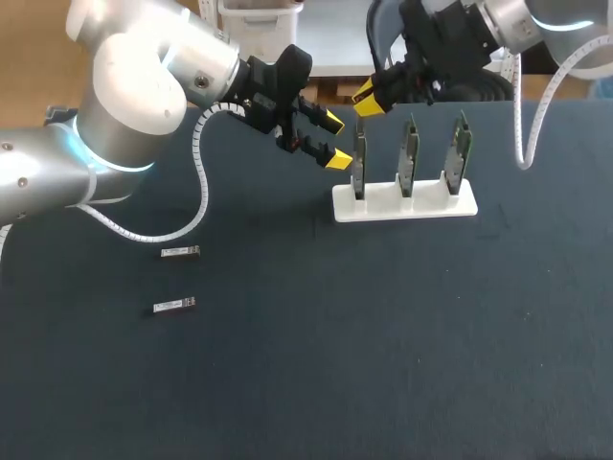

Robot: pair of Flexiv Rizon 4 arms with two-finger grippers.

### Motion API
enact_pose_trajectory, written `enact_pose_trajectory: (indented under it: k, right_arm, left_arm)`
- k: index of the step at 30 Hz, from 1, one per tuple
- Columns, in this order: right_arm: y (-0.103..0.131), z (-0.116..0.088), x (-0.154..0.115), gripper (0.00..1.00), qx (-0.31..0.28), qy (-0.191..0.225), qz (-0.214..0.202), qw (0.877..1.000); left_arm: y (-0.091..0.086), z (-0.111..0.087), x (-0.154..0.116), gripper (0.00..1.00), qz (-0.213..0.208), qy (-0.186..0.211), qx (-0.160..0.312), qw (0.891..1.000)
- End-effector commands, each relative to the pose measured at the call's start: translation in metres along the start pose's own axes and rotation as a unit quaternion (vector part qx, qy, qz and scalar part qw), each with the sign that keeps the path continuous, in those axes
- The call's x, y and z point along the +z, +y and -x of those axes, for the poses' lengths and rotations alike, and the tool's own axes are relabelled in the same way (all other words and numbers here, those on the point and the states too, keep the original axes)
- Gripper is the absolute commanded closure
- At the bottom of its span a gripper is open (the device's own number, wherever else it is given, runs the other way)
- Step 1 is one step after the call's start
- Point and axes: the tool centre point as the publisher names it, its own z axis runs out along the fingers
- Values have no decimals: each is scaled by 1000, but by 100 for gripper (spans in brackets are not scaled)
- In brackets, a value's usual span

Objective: Pick up the optical module with the left hand, and insert it into the network port with the right hand.

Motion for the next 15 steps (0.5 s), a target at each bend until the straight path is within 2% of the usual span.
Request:
enact_pose_trajectory:
  k: [1,15]
  right_arm:
    - [0,-3,1,100,-2,0,0,1000]
    - [0,-1,-1,100,-14,-1,7,1000]
  left_arm:
    - [2,1,0,0,-1,2,0,1000]
    - [2,1,0,0,-1,2,0,1000]
